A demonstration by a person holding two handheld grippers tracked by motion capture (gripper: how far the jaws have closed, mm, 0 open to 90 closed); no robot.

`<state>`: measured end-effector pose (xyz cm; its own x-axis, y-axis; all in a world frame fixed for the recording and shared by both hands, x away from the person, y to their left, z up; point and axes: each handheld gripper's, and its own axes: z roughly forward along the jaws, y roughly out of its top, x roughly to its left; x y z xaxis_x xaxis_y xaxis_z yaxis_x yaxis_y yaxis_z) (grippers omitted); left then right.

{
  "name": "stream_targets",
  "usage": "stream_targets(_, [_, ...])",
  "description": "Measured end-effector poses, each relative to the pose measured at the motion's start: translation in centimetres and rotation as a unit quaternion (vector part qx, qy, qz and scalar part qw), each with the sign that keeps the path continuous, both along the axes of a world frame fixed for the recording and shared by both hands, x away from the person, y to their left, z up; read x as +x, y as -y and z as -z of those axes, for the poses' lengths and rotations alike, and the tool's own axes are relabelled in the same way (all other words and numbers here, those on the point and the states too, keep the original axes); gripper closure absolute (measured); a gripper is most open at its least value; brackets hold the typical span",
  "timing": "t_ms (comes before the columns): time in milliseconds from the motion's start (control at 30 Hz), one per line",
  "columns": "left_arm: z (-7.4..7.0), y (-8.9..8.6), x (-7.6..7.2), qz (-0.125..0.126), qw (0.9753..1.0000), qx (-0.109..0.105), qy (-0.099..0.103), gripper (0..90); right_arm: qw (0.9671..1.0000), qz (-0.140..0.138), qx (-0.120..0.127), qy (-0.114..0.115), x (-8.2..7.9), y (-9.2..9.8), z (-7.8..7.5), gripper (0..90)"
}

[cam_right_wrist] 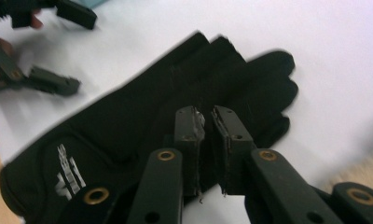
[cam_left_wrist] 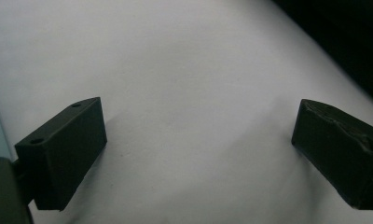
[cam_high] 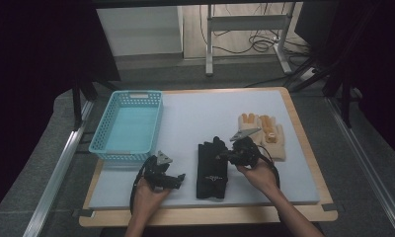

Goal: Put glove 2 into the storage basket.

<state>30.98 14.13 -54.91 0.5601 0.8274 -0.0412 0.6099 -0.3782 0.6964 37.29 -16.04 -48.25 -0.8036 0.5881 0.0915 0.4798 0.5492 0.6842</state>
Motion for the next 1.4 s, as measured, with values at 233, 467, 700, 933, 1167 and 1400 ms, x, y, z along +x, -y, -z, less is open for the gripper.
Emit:
stream_targets(233, [0.0, 0.0, 0.0, -0.001, 1.0, -0.001, -0.001, 3.5, 0.9999, 0.003, 0.0, -0.015, -1.2, 1.8, 1.4, 87.4])
stream_targets(467, [0.0, 0.0, 0.0, -0.001, 1.0, -0.002, -0.001, 3.5, 0.9999, -0.006, -0.007, -0.013, -2.7, 2.6, 2.7, 87.8])
stream_targets(700, [-0.1, -0.5, -0.2, -0.014, 0.9999, 0.002, -0.001, 2.2, 0.9995, -0.029, -0.004, -0.014, -4.5, 2.9, 4.0, 87.6])
stream_targets(933, [0.0, -2.5, -0.3, -0.031, 0.9995, 0.004, -0.005, 0.4, 0.9989, -0.045, 0.004, -0.015, -5.1, 2.3, 4.2, 87.5])
stream_targets(1167, [0.2, -3.4, -0.5, -0.023, 0.9997, 0.002, -0.002, 1.5, 0.998, -0.062, 0.002, -0.012, -5.3, 1.0, 4.3, 87.3])
stream_targets(1400, [0.2, -3.4, -0.5, -0.022, 0.9997, 0.001, -0.003, 1.4, 0.997, -0.078, -0.001, -0.006, -5.4, -0.8, 4.4, 86.8])
